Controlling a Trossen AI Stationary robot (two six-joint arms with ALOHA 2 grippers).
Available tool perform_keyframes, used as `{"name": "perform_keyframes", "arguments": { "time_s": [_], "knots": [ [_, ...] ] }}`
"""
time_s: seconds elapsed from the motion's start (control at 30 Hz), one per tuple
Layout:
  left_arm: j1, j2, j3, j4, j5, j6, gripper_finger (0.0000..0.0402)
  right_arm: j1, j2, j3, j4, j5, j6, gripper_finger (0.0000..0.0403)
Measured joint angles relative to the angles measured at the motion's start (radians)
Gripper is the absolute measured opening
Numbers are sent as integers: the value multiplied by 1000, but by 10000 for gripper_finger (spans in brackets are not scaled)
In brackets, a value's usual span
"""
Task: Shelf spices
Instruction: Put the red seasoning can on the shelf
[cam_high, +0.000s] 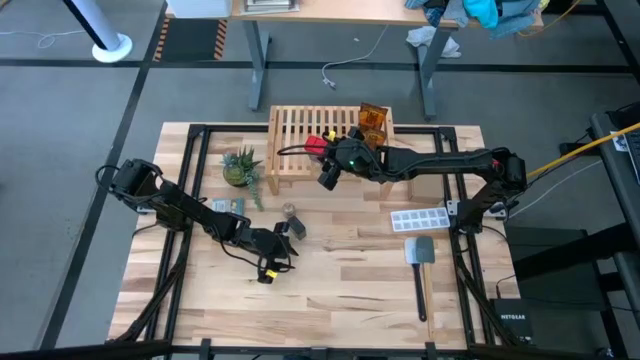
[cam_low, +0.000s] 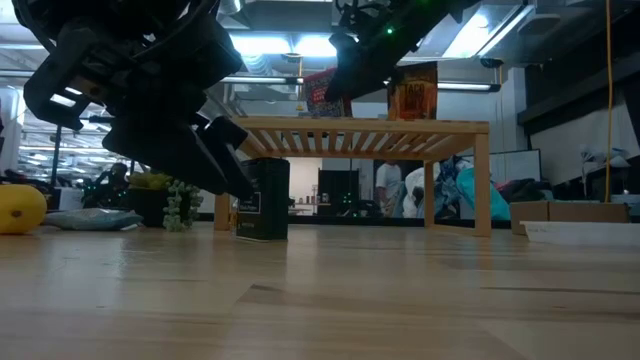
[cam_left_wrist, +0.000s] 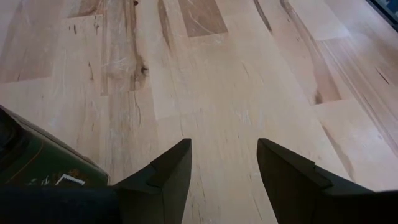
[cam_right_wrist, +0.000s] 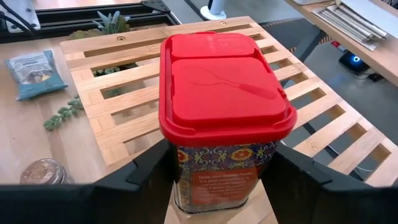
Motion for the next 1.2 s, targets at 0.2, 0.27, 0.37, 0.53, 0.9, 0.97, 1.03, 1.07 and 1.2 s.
{"name": "perform_keyframes", "arguments": {
  "time_s": [0.2,0.27,0.37,0.53,0.9,0.97,1.03,1.07,1.2],
  "knots": [
    [0,0,0,0,0,0,175,0,0,0,0,0,0,221],
    [0,0,0,0,0,0,175,0,0,0,0,0,0,221],
    [0,0,0,0,0,0,175,0,0,0,0,0,0,221],
    [0,0,0,0,0,0,175,0,0,0,0,0,1,221],
    [0,0,0,0,0,0,175,0,0,0,-2,-87,2,221],
    [0,0,0,0,0,0,175,0,0,0,-8,-88,2,221],
    [0,0,0,0,0,0,175,0,0,0,-18,-90,2,221],
    [0,0,0,0,0,0,175,0,0,0,-22,-90,2,221],
    [0,0,0,0,0,0,175,0,5,0,-23,-90,2,221]
  ]
}}
